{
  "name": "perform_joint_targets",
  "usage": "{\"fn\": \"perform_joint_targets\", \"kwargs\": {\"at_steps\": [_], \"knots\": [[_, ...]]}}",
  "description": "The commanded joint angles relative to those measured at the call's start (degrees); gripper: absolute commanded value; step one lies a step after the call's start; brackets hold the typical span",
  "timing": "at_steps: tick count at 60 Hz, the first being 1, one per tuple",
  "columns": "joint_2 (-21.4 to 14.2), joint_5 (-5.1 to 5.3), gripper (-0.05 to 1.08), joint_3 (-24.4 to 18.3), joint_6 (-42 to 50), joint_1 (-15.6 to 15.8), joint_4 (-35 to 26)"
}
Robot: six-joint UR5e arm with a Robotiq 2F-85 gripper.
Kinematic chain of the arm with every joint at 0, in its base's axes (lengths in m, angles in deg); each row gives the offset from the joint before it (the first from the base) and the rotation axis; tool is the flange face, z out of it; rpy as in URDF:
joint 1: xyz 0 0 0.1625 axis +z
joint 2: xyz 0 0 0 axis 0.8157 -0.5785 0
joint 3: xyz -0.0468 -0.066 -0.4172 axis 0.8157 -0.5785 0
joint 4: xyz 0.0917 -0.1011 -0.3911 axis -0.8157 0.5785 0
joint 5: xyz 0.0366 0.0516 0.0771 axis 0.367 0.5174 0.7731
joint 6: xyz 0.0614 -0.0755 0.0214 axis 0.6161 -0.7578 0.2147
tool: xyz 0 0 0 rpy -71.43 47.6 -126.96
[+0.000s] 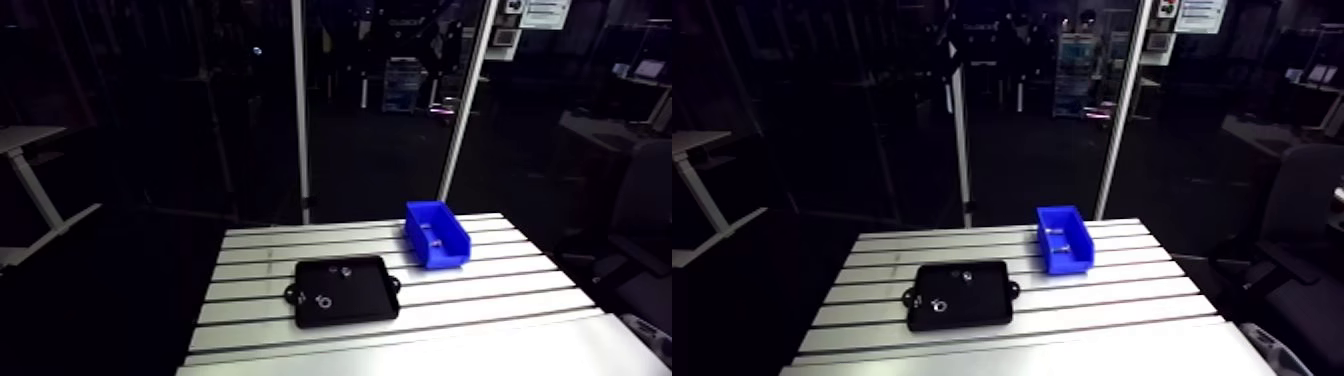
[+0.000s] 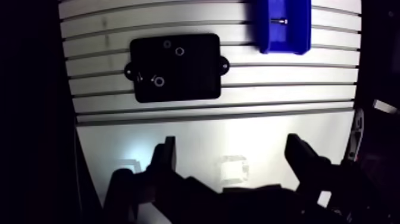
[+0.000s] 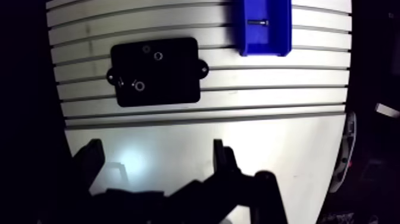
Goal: Pick up the M10 bolt from the tray and put it into the blue bin.
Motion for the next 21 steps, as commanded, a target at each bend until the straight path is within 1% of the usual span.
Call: {"fn": "perform_joint_targets", "kwargs": {"at_steps": [1,21], "knots": [[0.04,0.06,0.01,0.26,0.14,0.03,0.07],[0.39,0.14,0.01,0.54,0.23,0.03,0.33]]}}
